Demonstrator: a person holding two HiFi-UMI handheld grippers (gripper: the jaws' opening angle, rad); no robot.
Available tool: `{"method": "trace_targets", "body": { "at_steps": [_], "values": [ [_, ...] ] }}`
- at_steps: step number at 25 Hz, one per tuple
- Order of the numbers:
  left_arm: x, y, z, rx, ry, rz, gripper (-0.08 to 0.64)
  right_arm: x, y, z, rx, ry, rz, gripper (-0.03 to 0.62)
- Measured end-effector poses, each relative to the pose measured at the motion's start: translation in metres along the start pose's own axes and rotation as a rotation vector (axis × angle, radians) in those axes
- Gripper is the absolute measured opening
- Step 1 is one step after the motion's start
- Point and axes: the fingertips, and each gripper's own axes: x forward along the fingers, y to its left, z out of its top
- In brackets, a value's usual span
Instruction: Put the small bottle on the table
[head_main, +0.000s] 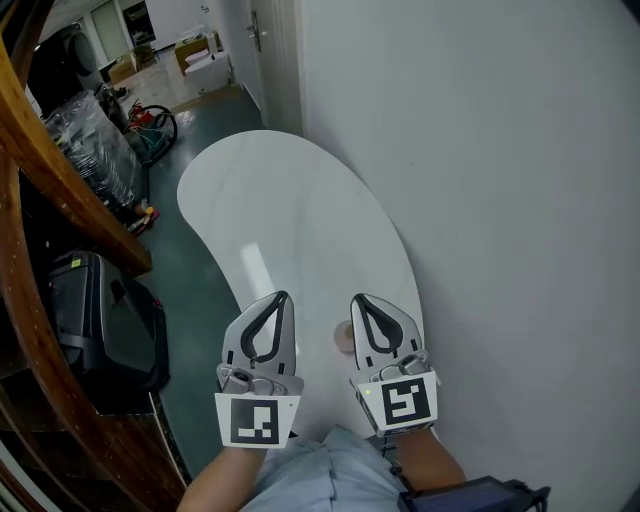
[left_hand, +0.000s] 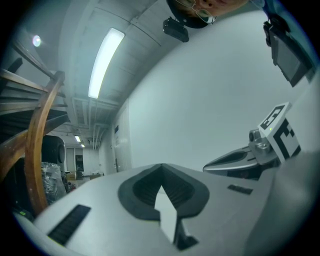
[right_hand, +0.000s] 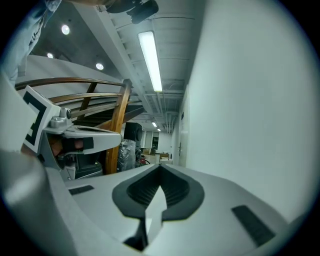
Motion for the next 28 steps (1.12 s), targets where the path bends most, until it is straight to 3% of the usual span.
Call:
{"method": "trace_targets", "body": {
  "at_steps": [28],
  "values": [
    [0.0021, -0.0032, 0.0091, 0.013, -0.030, -0.009, 0.002, -0.0018, 0.0030, 0.0016, -0.005, -0.001, 0.012, 0.000]
  ]
}}
